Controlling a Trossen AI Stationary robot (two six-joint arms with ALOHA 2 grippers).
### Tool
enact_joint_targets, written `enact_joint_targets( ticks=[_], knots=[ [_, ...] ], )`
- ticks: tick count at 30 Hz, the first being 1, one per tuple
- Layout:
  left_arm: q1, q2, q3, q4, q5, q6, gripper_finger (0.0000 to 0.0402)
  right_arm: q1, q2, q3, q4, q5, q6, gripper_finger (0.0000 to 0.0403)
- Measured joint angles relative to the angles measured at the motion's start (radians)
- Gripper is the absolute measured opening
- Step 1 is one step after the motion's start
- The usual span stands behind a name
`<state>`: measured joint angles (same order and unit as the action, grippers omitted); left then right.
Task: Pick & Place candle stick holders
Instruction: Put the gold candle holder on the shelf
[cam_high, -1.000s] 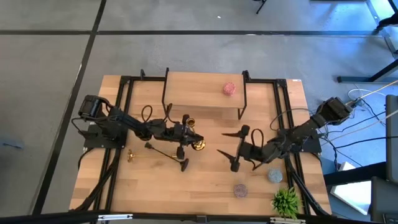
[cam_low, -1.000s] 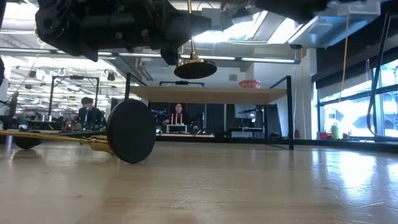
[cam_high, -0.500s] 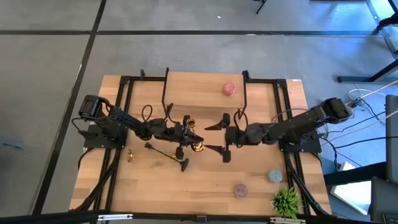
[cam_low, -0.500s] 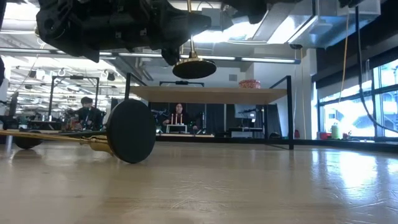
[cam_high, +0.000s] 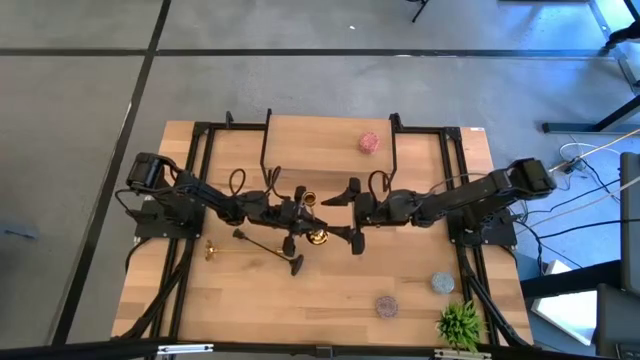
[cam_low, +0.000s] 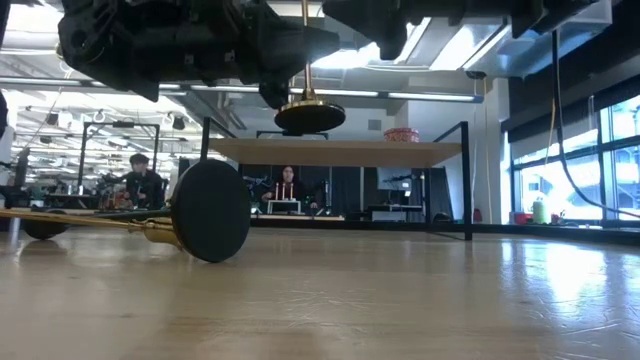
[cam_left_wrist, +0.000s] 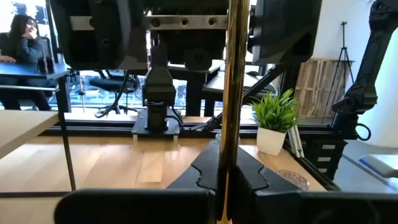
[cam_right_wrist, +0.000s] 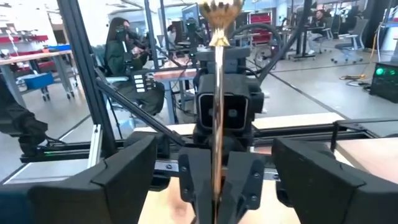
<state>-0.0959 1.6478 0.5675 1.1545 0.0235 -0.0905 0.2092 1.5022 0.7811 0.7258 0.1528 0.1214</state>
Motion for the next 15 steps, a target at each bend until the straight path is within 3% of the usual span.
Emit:
enact_joint_targets(
  ticks=[15],
  knots=[
    [-0.009, 0.010, 0.079, -0.117, -0.005, 0.023, 0.0004, -0.013, 0.038, 0.000, 0.038, 0.000, 0.005, 0.0189]
  ],
)
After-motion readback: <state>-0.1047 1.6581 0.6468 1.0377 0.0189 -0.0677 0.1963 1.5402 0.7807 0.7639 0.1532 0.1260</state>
